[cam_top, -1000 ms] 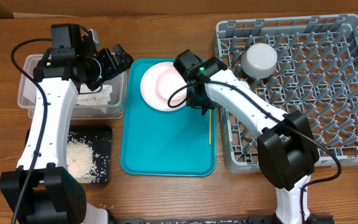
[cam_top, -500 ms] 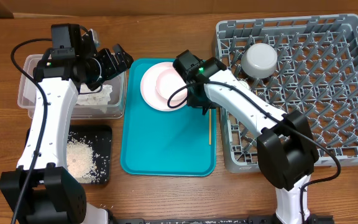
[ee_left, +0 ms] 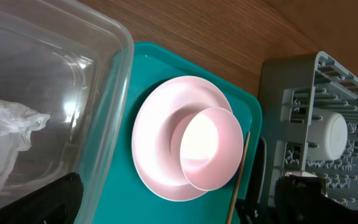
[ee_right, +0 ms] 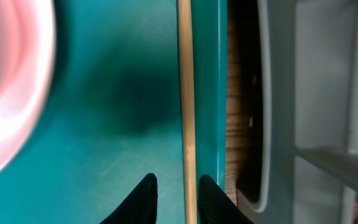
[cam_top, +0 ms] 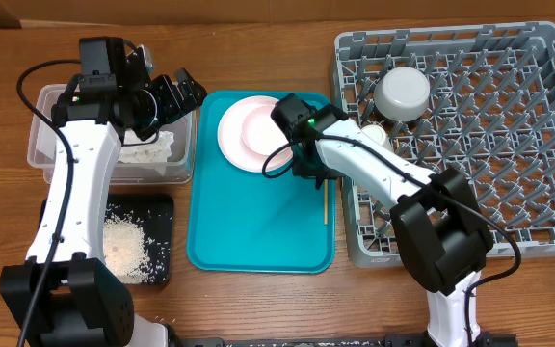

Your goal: Sort waste into correct bins and load items into the dishwasher

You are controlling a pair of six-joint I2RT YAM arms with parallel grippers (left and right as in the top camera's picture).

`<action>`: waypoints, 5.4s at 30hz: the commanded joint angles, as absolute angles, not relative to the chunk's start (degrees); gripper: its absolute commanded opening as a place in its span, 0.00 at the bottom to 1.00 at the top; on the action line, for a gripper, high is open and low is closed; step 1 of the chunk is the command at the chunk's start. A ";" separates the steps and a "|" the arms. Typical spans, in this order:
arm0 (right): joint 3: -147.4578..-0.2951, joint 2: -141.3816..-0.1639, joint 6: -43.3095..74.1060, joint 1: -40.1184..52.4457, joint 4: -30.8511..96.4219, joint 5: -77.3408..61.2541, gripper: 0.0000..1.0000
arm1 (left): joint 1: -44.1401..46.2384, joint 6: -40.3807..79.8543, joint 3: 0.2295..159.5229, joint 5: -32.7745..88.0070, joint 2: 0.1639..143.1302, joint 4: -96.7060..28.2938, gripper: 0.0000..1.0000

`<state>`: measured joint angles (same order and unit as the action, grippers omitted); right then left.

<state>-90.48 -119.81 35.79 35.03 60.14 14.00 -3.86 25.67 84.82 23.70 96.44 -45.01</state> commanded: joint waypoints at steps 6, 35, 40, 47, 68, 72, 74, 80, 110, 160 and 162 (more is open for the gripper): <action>-87.31 -120.09 35.64 35.42 58.28 16.03 0.25 | -3.73 25.28 86.32 23.33 95.98 -45.01 1.00; -81.71 -120.36 35.66 35.42 52.14 12.36 0.04 | -3.73 25.28 86.32 23.33 95.98 -45.01 1.00; -83.94 -120.33 35.55 35.11 53.49 12.40 0.04 | -3.73 25.28 86.32 23.33 95.98 -45.01 1.00; -93.14 -120.14 30.17 34.44 60.80 12.38 0.04 | -3.73 25.28 86.32 23.33 95.98 -45.01 1.00; -109.91 -119.31 19.44 30.35 87.33 24.86 0.04 | -3.73 25.28 86.32 23.33 95.98 -45.01 1.00; -109.91 -118.06 19.49 28.29 88.73 24.82 0.04 | -3.73 25.28 86.32 23.33 95.98 -45.01 1.00; -109.91 -117.10 19.46 27.46 88.92 24.84 0.04 | -3.73 25.28 86.32 23.33 95.98 -45.01 1.00; -109.91 -114.43 19.44 24.21 90.89 24.84 0.04 | -3.73 25.28 86.32 23.33 95.98 -45.01 1.00; -101.43 -114.50 14.41 13.47 90.74 24.38 0.04 | -3.73 25.28 86.32 23.33 95.98 -45.01 1.00; -102.41 -114.08 12.62 13.47 78.65 0.75 0.04 | -3.73 25.28 86.32 23.33 95.98 -44.99 1.00; -104.53 -113.36 12.71 13.50 78.91 0.73 0.05 | -3.73 25.28 86.32 23.33 95.98 -44.99 1.00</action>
<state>-100.53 -116.31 12.25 13.54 79.24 2.09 -3.86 25.67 84.82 23.73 96.44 -45.01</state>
